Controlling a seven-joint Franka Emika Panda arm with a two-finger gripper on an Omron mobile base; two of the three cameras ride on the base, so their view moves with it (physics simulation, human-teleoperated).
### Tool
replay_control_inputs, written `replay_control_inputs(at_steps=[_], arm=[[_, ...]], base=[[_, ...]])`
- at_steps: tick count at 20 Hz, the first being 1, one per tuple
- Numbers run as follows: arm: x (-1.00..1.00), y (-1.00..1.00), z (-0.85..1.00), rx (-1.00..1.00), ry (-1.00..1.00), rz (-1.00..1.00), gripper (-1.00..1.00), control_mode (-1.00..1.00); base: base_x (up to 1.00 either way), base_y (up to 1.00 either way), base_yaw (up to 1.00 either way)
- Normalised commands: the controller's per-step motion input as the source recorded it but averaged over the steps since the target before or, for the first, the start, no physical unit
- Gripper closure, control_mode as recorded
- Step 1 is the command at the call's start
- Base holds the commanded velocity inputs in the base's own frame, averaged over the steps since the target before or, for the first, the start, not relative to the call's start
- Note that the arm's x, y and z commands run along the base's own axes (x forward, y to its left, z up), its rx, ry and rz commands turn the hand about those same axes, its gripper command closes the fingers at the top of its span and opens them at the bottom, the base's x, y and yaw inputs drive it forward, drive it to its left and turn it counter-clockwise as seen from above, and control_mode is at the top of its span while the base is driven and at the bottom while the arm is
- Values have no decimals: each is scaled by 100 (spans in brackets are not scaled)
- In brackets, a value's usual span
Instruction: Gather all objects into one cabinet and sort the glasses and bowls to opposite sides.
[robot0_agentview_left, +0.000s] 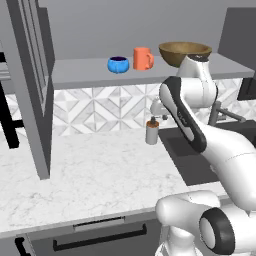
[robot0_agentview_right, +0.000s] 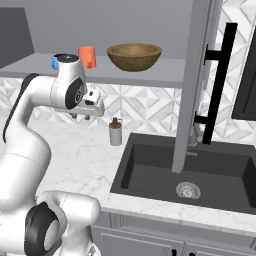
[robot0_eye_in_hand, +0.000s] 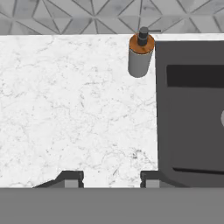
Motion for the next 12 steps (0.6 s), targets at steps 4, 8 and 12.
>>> replay_control_inputs(at_steps=[4, 8, 12], arm=[[-51, -3, -2, -3, -10, 0, -100, -100], [-100, 7, -5, -15, -32, 0, -100, -100], [-82, 7, -24, -5, -24, 0, -100, -100]], base=[[0, 0, 0], [0, 0, 0], [0, 0, 0]])
